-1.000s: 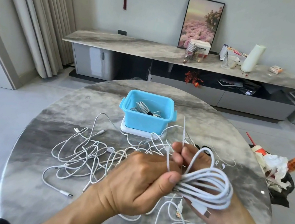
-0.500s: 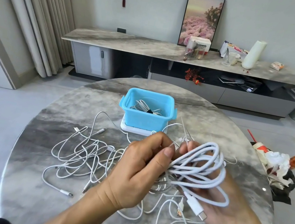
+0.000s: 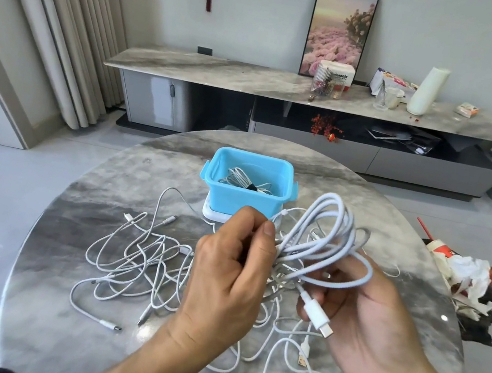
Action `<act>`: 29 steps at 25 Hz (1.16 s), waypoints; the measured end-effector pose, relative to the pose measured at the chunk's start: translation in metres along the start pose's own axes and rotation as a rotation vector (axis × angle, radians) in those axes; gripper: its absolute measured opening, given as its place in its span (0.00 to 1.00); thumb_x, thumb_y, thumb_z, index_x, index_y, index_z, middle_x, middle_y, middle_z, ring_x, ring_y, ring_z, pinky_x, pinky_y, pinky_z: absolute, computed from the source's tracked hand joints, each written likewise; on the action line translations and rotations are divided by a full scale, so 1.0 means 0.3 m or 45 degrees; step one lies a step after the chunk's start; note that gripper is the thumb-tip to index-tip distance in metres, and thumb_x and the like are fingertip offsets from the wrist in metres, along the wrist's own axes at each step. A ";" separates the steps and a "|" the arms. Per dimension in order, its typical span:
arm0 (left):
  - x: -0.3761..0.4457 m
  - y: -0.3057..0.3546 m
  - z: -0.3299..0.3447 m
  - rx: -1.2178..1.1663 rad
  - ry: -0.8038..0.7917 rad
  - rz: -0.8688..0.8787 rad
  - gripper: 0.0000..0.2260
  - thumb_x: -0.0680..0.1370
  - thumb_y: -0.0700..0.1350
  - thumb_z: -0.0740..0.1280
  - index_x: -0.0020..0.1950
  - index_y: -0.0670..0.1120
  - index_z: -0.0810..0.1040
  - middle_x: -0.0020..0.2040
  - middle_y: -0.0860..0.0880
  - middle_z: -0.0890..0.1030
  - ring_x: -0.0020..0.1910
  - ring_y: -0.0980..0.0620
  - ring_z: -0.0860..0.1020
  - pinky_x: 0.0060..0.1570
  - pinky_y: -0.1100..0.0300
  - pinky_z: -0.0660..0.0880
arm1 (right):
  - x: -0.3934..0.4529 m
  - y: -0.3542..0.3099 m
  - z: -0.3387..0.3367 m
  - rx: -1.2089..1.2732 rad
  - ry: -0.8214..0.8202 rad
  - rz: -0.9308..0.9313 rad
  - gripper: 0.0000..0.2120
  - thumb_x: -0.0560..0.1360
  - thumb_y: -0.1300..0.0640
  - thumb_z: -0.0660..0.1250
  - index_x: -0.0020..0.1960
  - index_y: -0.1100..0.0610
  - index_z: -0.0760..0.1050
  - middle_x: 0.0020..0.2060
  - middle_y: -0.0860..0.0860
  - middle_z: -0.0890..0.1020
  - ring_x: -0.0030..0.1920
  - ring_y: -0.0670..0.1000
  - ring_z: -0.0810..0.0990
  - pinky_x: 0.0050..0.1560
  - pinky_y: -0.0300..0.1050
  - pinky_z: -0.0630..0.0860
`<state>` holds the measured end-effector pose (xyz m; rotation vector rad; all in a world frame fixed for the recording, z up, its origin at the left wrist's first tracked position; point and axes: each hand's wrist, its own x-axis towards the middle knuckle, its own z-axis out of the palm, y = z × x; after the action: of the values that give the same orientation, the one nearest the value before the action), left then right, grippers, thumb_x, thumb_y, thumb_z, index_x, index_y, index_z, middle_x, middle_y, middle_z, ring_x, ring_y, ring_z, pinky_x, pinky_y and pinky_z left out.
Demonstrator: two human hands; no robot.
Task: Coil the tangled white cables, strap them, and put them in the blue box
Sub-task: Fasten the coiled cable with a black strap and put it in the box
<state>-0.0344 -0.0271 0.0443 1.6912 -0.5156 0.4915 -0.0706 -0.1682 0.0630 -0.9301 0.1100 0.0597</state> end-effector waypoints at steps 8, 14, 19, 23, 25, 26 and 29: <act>0.004 -0.006 -0.009 0.089 0.018 -0.020 0.15 0.80 0.49 0.59 0.36 0.44 0.66 0.26 0.49 0.64 0.25 0.50 0.62 0.26 0.56 0.60 | 0.001 0.005 -0.008 -0.019 -0.030 0.035 0.23 0.50 0.49 0.85 0.39 0.58 0.83 0.30 0.54 0.80 0.24 0.49 0.75 0.25 0.42 0.73; 0.006 -0.003 -0.011 0.075 0.016 -0.024 0.15 0.80 0.49 0.59 0.35 0.44 0.65 0.26 0.48 0.64 0.26 0.49 0.62 0.26 0.53 0.60 | 0.001 0.002 -0.012 -0.014 -0.048 0.050 0.24 0.48 0.49 0.85 0.39 0.59 0.83 0.29 0.54 0.80 0.24 0.49 0.75 0.24 0.41 0.74; 0.007 0.002 -0.013 -0.017 -0.049 -0.001 0.14 0.80 0.48 0.60 0.35 0.45 0.67 0.25 0.52 0.65 0.25 0.53 0.63 0.26 0.59 0.62 | 0.003 0.004 -0.023 0.022 -0.049 0.066 0.24 0.46 0.50 0.86 0.38 0.59 0.83 0.29 0.54 0.79 0.22 0.48 0.73 0.24 0.39 0.72; 0.011 0.006 -0.026 0.028 -0.145 0.138 0.10 0.80 0.46 0.61 0.39 0.46 0.72 0.27 0.57 0.66 0.25 0.57 0.64 0.29 0.68 0.61 | 0.003 -0.010 -0.029 0.119 -0.130 0.107 0.21 0.47 0.52 0.86 0.35 0.57 0.83 0.27 0.51 0.78 0.23 0.46 0.74 0.26 0.38 0.74; 0.011 0.012 -0.038 0.062 -0.223 0.271 0.09 0.81 0.46 0.61 0.41 0.46 0.74 0.28 0.58 0.66 0.25 0.59 0.64 0.29 0.67 0.62 | 0.008 -0.012 -0.044 0.243 -0.286 0.201 0.14 0.62 0.53 0.80 0.40 0.61 0.84 0.36 0.57 0.84 0.35 0.52 0.84 0.38 0.46 0.82; 0.008 0.015 -0.042 0.086 -0.265 0.352 0.09 0.81 0.46 0.61 0.43 0.46 0.74 0.28 0.57 0.67 0.25 0.58 0.65 0.28 0.65 0.64 | 0.014 -0.017 -0.053 0.256 -0.298 0.265 0.10 0.72 0.55 0.72 0.43 0.62 0.84 0.41 0.60 0.84 0.40 0.55 0.85 0.43 0.50 0.82; -0.004 0.014 -0.043 0.232 -0.353 0.625 0.09 0.80 0.42 0.61 0.44 0.42 0.78 0.30 0.51 0.72 0.26 0.51 0.68 0.25 0.56 0.68 | 0.035 -0.038 -0.075 -0.143 -0.196 0.248 0.08 0.74 0.56 0.65 0.42 0.56 0.82 0.43 0.58 0.80 0.40 0.53 0.82 0.43 0.49 0.78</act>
<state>-0.0383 -0.0151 0.0490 1.8172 -1.1320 0.6732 -0.0606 -0.1931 0.0575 -1.0218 0.0547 0.3196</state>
